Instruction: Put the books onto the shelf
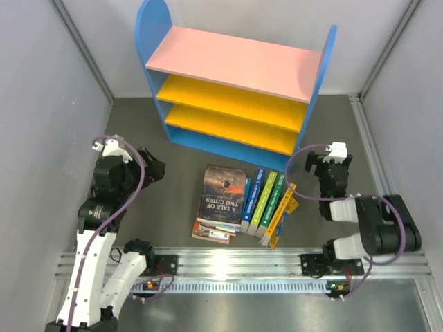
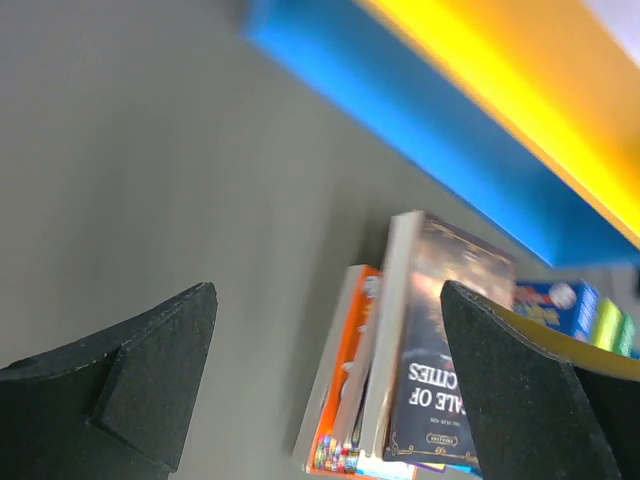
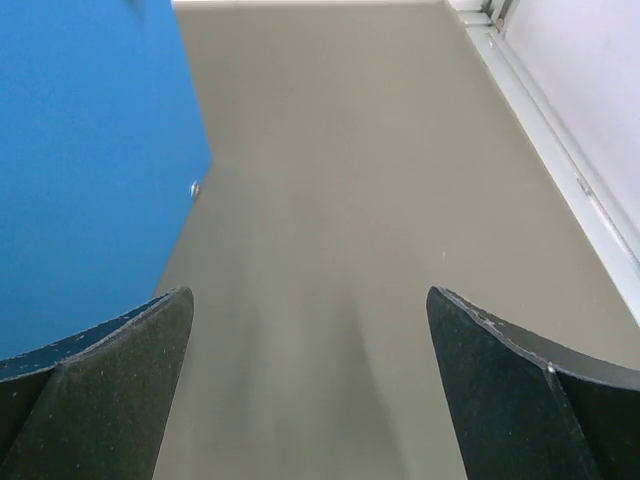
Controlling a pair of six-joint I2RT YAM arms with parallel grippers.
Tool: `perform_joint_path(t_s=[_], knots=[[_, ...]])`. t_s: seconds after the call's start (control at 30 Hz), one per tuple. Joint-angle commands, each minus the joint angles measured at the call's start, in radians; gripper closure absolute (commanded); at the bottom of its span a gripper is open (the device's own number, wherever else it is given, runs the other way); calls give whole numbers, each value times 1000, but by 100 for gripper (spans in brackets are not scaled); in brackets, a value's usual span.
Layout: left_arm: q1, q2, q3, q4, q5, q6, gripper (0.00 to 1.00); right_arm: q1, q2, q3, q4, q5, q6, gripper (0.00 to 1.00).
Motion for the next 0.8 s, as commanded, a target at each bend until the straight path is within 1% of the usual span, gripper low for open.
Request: perform_joint_path(t_s=[0.0,0.03,0.07,0.1,0.13,0.17,0.2,0.23,0.27,0.3,0.33,0.37,0.4,0.43,0.47,0.5,0.53,0.57,0.63,0.67,0.77], knots=[[-2,10,122,-236,-249,-152,2,1,-214,73,-230,-22,-13,0],[0,29,145,-303,-292,-196,1,6,-278,118,-383,-5,11,0],[0,68,184,-451,-379,-312,1,6,-383,239,-529,-1,58,0],[0,86,197,-501,-402,-361,1,6,-425,307,-822,6,150,0],[0,109,200,-506,-377,-360,1,6,-456,372,-938,54,228,0],[0,109,188,-475,-320,-281,1,0,-495,499,-1071,82,354,0],[0,103,171,-401,-182,-255,1,1,-503,556,-1244,102,561,0],[0,75,154,-355,-135,-249,1,16,-507,605,-1523,67,594,0],[0,57,113,-311,-103,-254,1,32,-518,633,-1588,50,612,0],[0,40,90,-266,-84,-293,2,20,-524,635,-1624,-1,635,0],[0,5,70,-266,-90,-345,1,6,-533,630,-1647,-145,634,0],[-2,-14,30,-266,-98,-434,1,-7,-564,606,-1649,-205,660,0],[0,-32,4,-238,-95,-457,1,-5,-585,594,-1655,-230,683,0],[0,-64,-20,-135,-11,-453,1,-7,-608,587,-1722,-265,707,0],[-2,-75,-57,-76,35,-427,1,-11,-668,586,-1770,-249,784,0],[0,-78,-65,-54,55,-433,1,-14,-700,583,-1820,-240,819,0],[0,-62,-61,-87,46,-441,1,-26,-738,581,-1851,-272,836,0],[-2,-48,-56,-107,42,-435,2,-34,-810,561,-1851,-331,832,0],[0,-11,-45,-134,60,-401,3,-37,-866,551,-1865,-461,832,0],[0,0,-42,-166,60,-383,4,-37,-893,549,-1909,-488,843,0],[0,9,-36,-194,94,-353,8,-36,-880,570,-2002,-546,814,0]])
